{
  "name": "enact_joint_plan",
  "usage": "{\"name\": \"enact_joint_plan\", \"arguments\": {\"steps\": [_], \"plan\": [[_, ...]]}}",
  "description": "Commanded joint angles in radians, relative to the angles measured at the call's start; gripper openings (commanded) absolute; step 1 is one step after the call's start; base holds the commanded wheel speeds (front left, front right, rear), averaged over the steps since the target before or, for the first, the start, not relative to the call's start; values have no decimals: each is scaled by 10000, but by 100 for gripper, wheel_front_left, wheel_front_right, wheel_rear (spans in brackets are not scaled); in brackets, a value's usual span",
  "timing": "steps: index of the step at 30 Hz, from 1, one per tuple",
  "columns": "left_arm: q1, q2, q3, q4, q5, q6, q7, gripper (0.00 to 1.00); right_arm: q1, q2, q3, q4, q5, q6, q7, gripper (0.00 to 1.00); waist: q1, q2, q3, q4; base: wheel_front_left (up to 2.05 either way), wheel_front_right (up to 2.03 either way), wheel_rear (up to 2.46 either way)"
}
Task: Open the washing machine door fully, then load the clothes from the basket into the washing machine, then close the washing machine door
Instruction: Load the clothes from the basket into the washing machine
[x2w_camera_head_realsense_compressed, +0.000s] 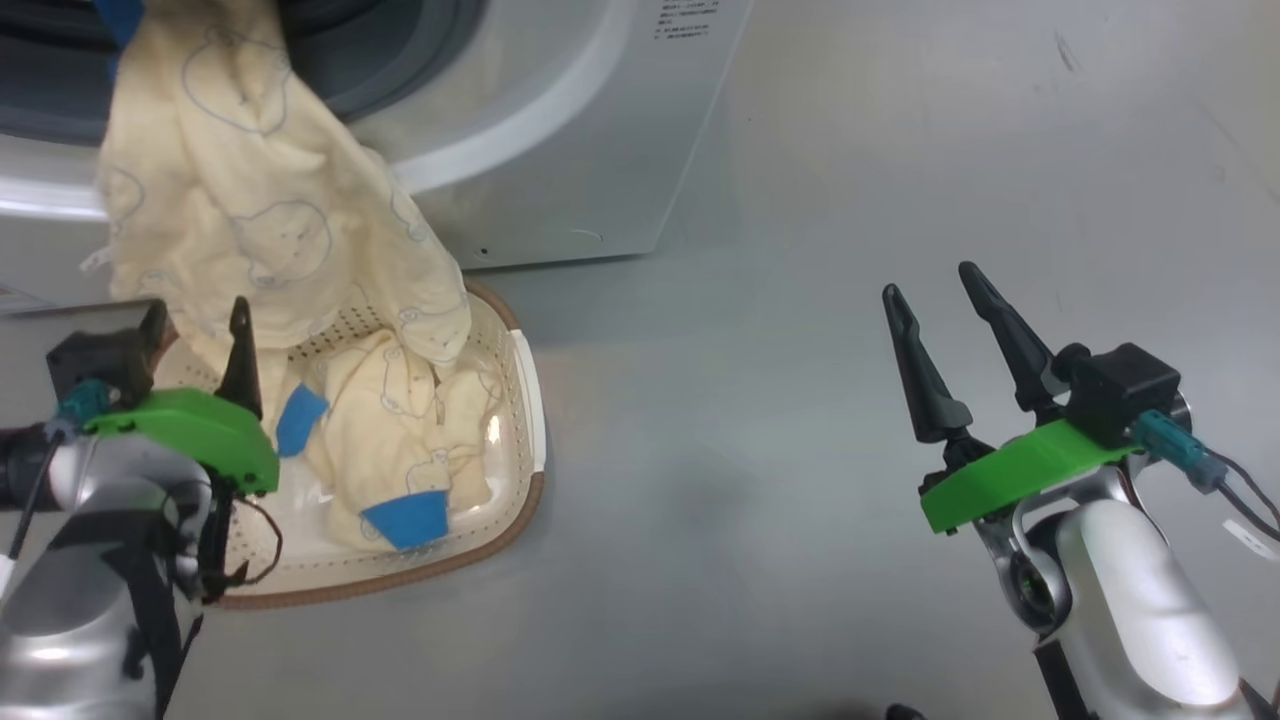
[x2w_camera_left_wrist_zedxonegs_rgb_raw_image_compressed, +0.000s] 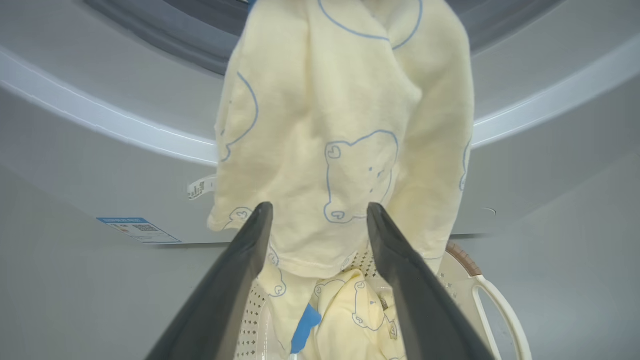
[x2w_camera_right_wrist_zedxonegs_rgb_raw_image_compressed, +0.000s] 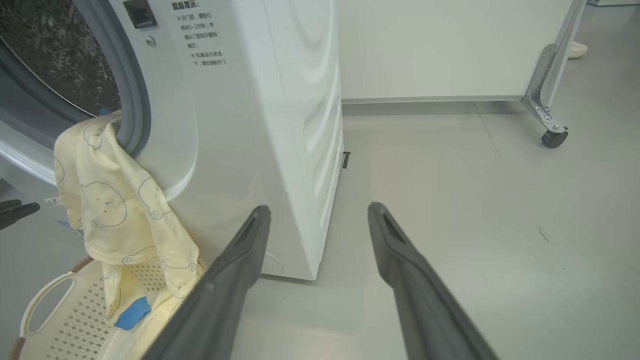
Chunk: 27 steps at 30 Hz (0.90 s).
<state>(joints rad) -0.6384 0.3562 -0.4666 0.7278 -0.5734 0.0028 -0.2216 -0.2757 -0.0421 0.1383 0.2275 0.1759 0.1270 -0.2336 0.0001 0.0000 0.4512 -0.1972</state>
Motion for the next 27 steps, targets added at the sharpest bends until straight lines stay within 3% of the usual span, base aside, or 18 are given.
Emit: {"name": "enact_joint_plan", "arguments": {"steps": [1,13,27], "plan": [[-516,334,296,78,-23,-134,-160,100,-205,-81,222,-333,102,37,-148,100,-1,0,422,-264,0,0,0],[-2516,322,5,2185,30,-1031,-193,100,-779,-81,456,-318,428,37,-268,100,-1,0,1568,-714,0,0,0],[-3829,297,-331,3744,-173,-1280,343,100,-1047,-81,645,-453,787,37,-280,100,-1,0,2064,-963,0,0,0]]}}
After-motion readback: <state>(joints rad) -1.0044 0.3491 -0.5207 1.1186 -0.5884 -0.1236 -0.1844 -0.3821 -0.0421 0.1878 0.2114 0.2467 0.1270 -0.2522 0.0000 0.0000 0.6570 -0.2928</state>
